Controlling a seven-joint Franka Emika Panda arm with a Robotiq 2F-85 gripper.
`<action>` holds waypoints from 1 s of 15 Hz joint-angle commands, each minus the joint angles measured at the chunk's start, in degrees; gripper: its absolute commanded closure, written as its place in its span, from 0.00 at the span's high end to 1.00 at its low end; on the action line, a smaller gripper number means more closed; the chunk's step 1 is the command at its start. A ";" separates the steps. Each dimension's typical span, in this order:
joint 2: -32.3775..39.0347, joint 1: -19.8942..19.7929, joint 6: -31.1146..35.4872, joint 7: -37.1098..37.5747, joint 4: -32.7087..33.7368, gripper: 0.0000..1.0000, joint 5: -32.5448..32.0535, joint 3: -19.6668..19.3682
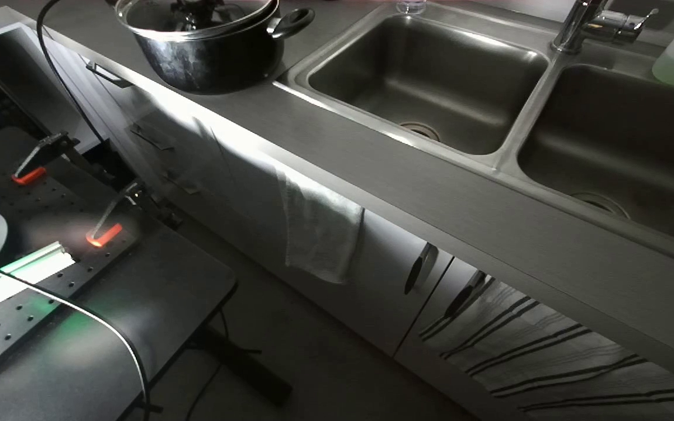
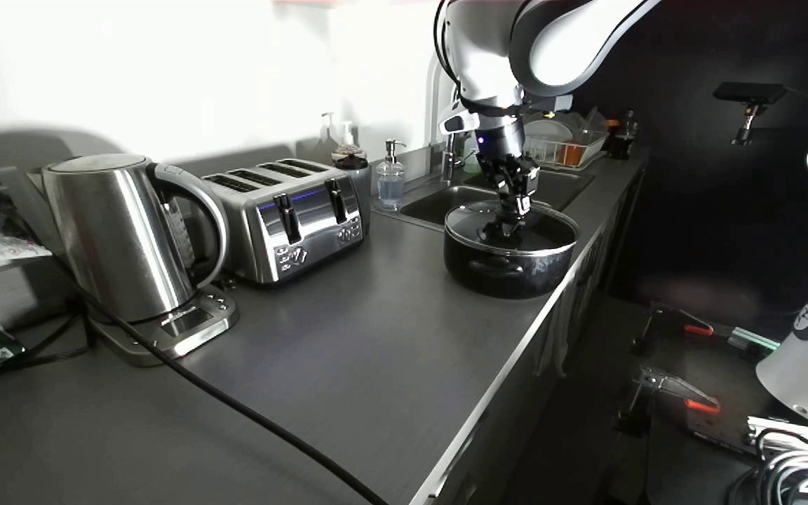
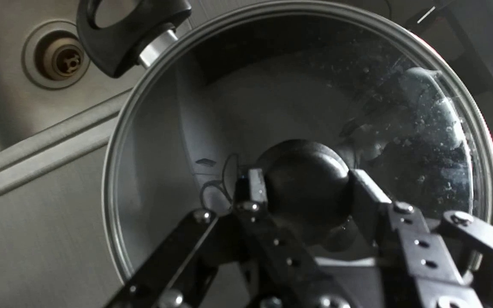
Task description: Put the lid on the black pot
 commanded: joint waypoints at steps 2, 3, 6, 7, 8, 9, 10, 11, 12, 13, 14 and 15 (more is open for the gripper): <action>0.03 -0.31 -1.76 -0.51 1.59 0.25 1.40 -0.45; 0.28 -0.37 -1.90 -0.47 1.89 0.25 1.54 -0.49; 1.29 -0.50 -2.55 -0.21 3.03 0.25 1.91 -0.50; 1.69 -0.53 -2.80 -0.12 3.47 0.25 2.07 -0.48; 2.03 -0.55 -3.07 -0.01 3.88 0.25 2.15 -0.46; 2.53 -0.56 -3.39 0.10 4.45 0.25 2.30 -0.42; 2.99 -0.58 -3.66 0.20 4.93 0.25 2.43 -0.39; 3.51 -0.56 -3.87 0.33 5.43 0.25 2.56 -0.32; 3.91 -0.53 -4.11 0.45 5.88 0.25 2.65 -0.26; 4.21 -0.49 -4.53 0.61 6.41 0.25 2.65 -0.21; 4.41 -0.47 -4.85 0.61 6.77 0.25 2.73 -0.17; 4.61 -0.41 -5.14 0.65 7.13 0.25 2.82 -0.10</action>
